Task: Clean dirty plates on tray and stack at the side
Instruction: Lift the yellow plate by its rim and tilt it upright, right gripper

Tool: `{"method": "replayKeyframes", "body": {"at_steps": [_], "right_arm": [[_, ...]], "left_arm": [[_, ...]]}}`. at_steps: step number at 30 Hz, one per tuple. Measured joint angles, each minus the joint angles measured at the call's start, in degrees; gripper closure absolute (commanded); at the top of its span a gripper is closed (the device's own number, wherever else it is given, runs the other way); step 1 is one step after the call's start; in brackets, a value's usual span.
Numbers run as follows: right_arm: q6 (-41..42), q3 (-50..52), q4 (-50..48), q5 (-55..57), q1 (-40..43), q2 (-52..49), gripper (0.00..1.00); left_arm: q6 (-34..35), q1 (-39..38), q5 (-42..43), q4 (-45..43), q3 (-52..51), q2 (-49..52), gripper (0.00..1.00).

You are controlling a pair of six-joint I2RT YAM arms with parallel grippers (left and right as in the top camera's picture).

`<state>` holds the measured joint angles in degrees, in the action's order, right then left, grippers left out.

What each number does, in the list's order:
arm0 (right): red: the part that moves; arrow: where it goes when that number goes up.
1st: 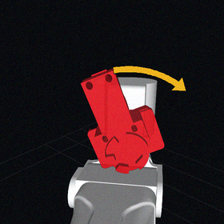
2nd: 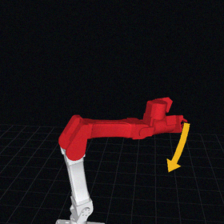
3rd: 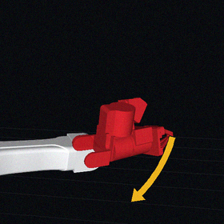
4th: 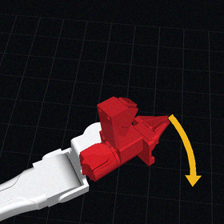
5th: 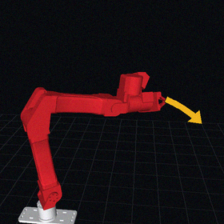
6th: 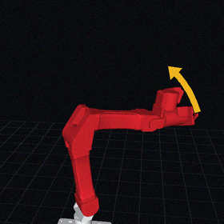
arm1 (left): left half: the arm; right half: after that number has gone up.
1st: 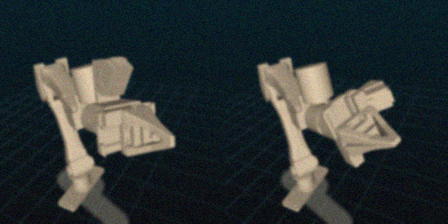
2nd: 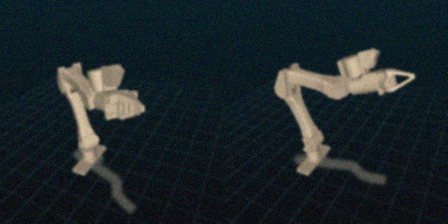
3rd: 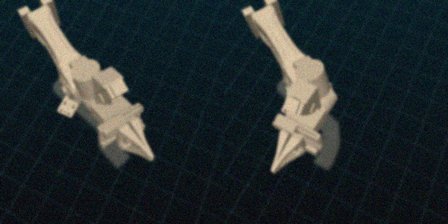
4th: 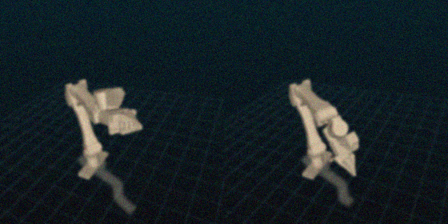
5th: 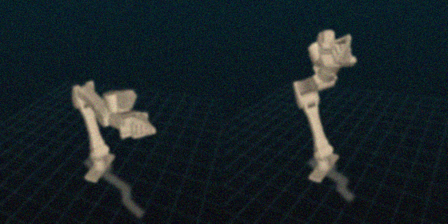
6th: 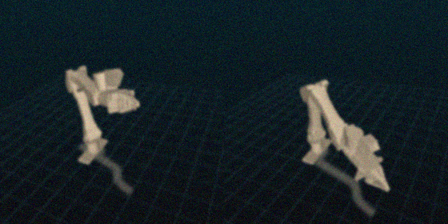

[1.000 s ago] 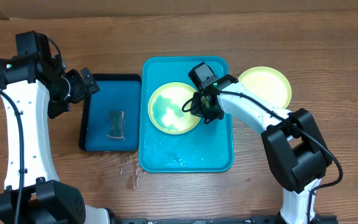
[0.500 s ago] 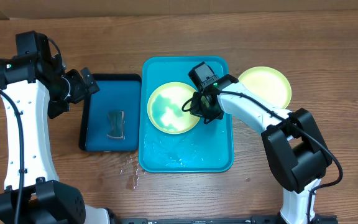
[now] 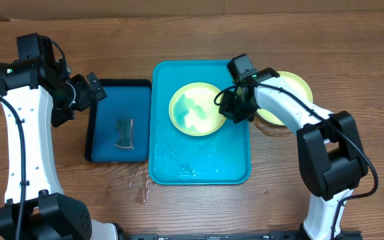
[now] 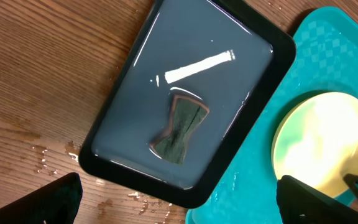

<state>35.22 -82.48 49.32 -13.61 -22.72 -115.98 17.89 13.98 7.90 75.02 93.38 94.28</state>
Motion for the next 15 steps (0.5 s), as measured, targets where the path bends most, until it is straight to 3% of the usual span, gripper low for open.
{"method": "replayKeyframes", "body": {"at_steps": [9,15], "right_arm": [[-1.73,-0.13,-0.76,-1.05,-0.66,8.15,0.96],[-1.09,-0.66,-4.26,2.56,-5.40,9.42,0.96]], "left_arm": [[0.00,0.00,0.00,0.00,0.00,0.00,0.00],[0.00,0.00,0.00,0.00,0.00,0.00,0.00]]}}
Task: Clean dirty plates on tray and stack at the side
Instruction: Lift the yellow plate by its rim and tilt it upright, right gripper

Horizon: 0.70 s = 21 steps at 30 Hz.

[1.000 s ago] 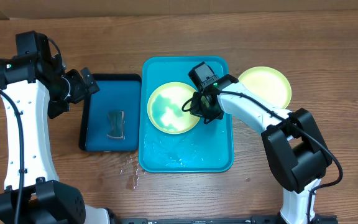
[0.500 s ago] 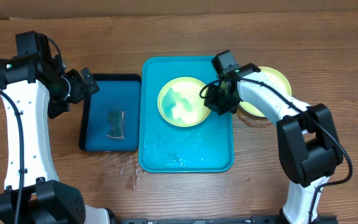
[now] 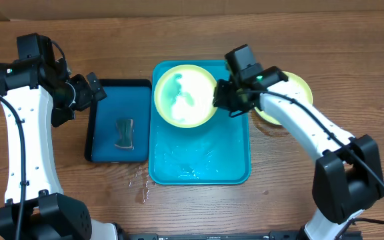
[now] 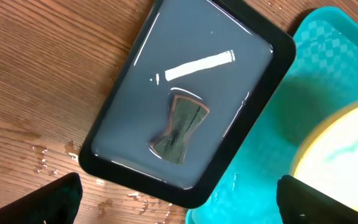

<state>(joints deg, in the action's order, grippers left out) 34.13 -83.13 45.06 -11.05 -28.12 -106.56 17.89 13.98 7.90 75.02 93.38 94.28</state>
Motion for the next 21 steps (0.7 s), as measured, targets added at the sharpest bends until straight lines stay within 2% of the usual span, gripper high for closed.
{"method": "replayKeyframes", "body": {"at_steps": [15,21], "right_arm": [[3.21,0.00,-14.05,23.08,-21.09,0.00,0.96],[3.13,0.00,-16.59,30.16,-25.68,0.00,0.96]], "left_arm": [[0.02,0.00,0.00,0.00,0.00,0.00,0.00],[0.02,0.00,0.00,0.00,0.00,0.00,0.00]]}}
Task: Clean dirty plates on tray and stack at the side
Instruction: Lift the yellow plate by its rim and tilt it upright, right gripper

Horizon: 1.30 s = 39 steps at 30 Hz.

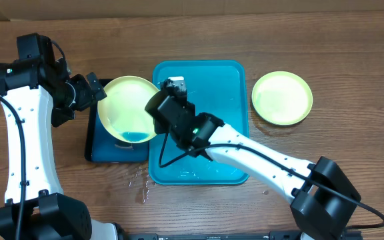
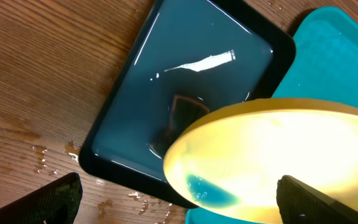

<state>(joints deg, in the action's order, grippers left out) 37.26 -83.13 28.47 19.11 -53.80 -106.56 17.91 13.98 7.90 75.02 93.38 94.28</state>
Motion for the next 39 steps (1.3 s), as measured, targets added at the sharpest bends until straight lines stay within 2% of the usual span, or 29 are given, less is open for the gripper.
{"method": "replayKeyframes", "body": {"at_steps": [9,18,23,27,33,39], "right_arm": [[-1.09,0.00,-6.32,3.78,-0.28,-0.13,0.96],[-6.47,-0.15,-22.12,5.51,-0.31,-8.59,0.96],[-14.01,-0.13,-27.47,7.96,-0.28,-12.48,0.96],[-24.06,-0.20,-35.26,9.49,-0.28,-12.26,0.96],[-35.98,-0.22,-41.31,10.47,-0.28,-9.77,0.96],[-43.08,-0.24,-44.22,11.02,-0.28,-4.63,0.96]], "left_arm": [[-0.02,0.00,0.00,0.00,0.00,0.00,0.00],[-0.02,0.00,-0.02,0.00,0.00,0.00,0.00],[0.00,0.00,0.00,0.02,0.00,0.00,0.00],[0.00,0.00,-0.02,0.00,0.00,0.00,0.00],[0.00,0.00,-0.02,0.00,0.00,0.00,0.00],[0.00,0.00,-0.02,0.00,0.00,0.00,0.00]]}}
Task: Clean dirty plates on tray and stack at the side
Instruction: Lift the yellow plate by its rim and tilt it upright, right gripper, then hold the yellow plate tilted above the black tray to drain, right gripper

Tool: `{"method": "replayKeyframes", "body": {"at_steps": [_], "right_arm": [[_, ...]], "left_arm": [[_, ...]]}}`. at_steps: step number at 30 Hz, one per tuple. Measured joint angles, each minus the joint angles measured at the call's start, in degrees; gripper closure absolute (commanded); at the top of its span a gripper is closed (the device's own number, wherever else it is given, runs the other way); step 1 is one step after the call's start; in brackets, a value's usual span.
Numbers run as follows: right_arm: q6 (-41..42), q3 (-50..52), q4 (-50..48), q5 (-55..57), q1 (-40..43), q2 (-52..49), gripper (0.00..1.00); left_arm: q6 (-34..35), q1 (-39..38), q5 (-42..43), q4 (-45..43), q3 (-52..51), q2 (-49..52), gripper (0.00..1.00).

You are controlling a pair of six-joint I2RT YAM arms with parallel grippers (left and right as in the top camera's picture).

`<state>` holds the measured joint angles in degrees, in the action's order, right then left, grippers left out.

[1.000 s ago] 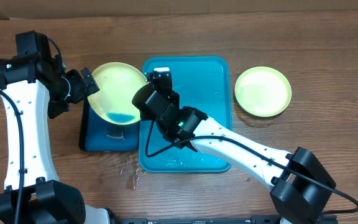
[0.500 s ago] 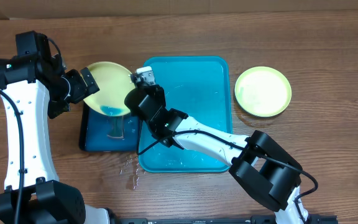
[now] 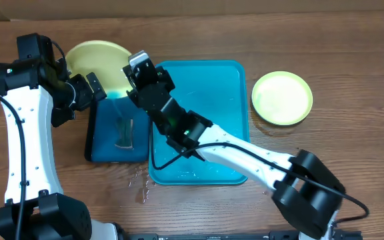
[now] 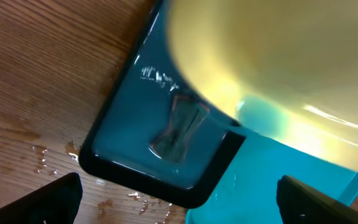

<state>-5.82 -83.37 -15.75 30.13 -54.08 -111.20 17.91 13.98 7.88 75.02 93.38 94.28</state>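
A yellow-green plate (image 3: pixel 95 60) hangs tilted over the far end of the dark water basin (image 3: pixel 105 150), with my right gripper (image 3: pixel 131 80) shut on its rim. In the left wrist view the plate (image 4: pixel 278 56) fills the upper right, and blue-green liquid (image 4: pixel 260 118) has pooled at its low edge. A dark sponge (image 4: pixel 179 130) lies in the basin's water. My left gripper (image 3: pixel 92 90) hovers at the basin's far left corner, open and holding nothing; its fingertips (image 4: pixel 48 199) show at the bottom of its own view. The teal tray (image 3: pixel 205 120) carries no plate.
A clean yellow-green plate (image 3: pixel 282 98) lies on the table right of the teal tray. Water drops (image 3: pixel 141 183) are spilled on the wood near the basin's front corner. My right arm (image 3: pixel 232 150) stretches diagonally across the teal tray.
The right gripper has carried the plate from over the basin's right side to its far left end, more tilted. The left arm has not moved.
The smeared plate lay on the teal tray with my right gripper at its right rim. Then it was lifted over the tray's far part, then held over the basin, and now it hangs tilted at the basin's far end. The left gripper stayed open in place.
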Motion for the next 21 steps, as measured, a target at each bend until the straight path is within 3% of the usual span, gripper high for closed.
{"method": "replayKeyframes", "body": {"at_steps": [21], "right_arm": [[-14.80,-0.20,-12.50,3.08,0.00,2.29,0.96]], "left_arm": [[0.00,0.00,0.00,0.00,0.00,0.00,0.00]]}}
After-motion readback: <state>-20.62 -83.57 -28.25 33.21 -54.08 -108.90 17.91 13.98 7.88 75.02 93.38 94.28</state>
